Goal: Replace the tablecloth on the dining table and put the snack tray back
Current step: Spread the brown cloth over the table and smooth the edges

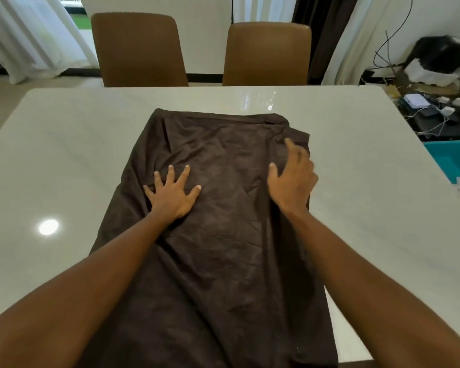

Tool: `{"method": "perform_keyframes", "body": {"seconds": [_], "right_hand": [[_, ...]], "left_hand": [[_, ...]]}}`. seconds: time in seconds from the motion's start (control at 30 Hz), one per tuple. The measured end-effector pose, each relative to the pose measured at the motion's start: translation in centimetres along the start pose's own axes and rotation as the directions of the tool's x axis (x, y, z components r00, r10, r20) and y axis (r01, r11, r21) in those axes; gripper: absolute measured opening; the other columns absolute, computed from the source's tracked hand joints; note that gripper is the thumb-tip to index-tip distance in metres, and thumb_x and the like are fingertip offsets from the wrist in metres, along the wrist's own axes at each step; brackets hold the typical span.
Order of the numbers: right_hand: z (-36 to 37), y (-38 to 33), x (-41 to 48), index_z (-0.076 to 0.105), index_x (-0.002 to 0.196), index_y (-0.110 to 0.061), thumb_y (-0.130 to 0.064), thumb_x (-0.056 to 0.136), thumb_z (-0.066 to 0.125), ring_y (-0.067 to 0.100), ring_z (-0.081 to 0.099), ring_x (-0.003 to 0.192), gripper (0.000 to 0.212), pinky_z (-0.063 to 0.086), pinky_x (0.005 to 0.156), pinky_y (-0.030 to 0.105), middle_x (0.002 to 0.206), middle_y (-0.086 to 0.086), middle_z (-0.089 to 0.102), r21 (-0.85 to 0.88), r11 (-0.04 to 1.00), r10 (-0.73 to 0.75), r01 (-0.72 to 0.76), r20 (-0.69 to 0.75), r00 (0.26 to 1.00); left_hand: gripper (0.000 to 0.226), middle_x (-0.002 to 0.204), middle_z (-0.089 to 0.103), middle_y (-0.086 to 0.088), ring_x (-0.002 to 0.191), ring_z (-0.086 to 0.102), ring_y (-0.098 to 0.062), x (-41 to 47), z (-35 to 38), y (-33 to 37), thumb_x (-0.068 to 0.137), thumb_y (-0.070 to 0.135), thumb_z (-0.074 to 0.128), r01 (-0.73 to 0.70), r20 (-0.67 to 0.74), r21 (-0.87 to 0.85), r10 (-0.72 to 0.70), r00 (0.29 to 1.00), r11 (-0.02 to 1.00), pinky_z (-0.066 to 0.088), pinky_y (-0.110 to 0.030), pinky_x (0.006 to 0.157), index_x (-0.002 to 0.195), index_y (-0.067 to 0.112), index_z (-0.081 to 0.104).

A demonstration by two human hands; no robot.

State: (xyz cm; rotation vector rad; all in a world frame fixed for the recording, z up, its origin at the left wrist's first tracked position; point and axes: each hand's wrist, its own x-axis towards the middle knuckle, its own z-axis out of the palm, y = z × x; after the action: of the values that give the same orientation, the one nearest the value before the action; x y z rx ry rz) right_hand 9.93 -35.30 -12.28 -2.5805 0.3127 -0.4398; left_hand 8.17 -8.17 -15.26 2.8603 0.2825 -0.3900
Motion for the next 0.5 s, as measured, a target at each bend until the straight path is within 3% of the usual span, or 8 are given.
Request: {"method": "perform_keyframes", "body": {"seconds": [0.07, 0.13, 0.27, 0.5], "right_hand": [[1.9, 0.0, -3.0, 0.045, 0.146, -0.033, -0.054, 0.093, 0.052, 0.031, 0.034, 0.143, 0.057, 0.02, 0.117, 0.061, 0.154, 0.008, 0.04, -0.155, 0.979, -0.099, 0.131, 0.199, 0.975], [3.7, 0.8, -4.6, 0.037, 0.152, -0.039, -0.066, 0.096, 0.035, 0.03, 0.017, 0.152, 0.062, 0.004, 0.119, 0.065, 0.164, 0.008, 0.026, -0.241, 0.956, -0.08, 0.165, 0.327, 0.942], [5.6, 1.0, -2.5, 0.018, 0.157, -0.046, -0.076, 0.094, 0.017, 0.026, 0.0, 0.156, 0.07, -0.004, 0.118, 0.066, 0.169, 0.004, 0.007, -0.242, 0.964, -0.016, 0.112, 0.37, 0.929], [8.6, -0.5, 4.0, 0.015, 0.157, -0.049, -0.081, 0.091, 0.015, 0.024, -0.004, 0.156, 0.073, -0.006, 0.118, 0.066, 0.17, 0.001, 0.002, -0.27, 0.956, 0.004, 0.115, 0.404, 0.915]], "left_hand": [[0.072, 0.167, -0.006, 0.002, 0.151, -0.012, -0.039, -0.6, 0.9, 0.1, 0.091, 0.079, 0.019, -0.019, -0.023, 0.033, 0.019, 1.0, 0.999, -0.006, -0.069, 0.113, 0.154, 0.051, 0.002], [0.069, 0.167, -0.006, 0.003, 0.151, -0.014, -0.039, -1.0, 1.8, 0.1, 0.091, 0.078, 0.014, -0.029, -0.075, 0.054, 0.033, 0.997, 0.998, -0.009, -0.072, 0.111, 0.154, 0.052, 0.002], [0.067, 0.168, -0.003, 0.003, 0.151, -0.012, -0.04, 0.6, 2.1, -0.1, 0.092, 0.077, 0.012, -0.024, -0.148, 0.065, 0.033, 0.988, 0.998, -0.011, -0.073, 0.109, 0.153, 0.052, 0.005], [0.066, 0.168, 0.001, 0.002, 0.15, -0.01, -0.042, 7.0, 0.9, 0.4, 0.092, 0.077, 0.013, -0.029, -0.185, 0.032, 0.035, 0.982, 0.999, -0.011, -0.074, 0.108, 0.153, 0.052, 0.01]]}}
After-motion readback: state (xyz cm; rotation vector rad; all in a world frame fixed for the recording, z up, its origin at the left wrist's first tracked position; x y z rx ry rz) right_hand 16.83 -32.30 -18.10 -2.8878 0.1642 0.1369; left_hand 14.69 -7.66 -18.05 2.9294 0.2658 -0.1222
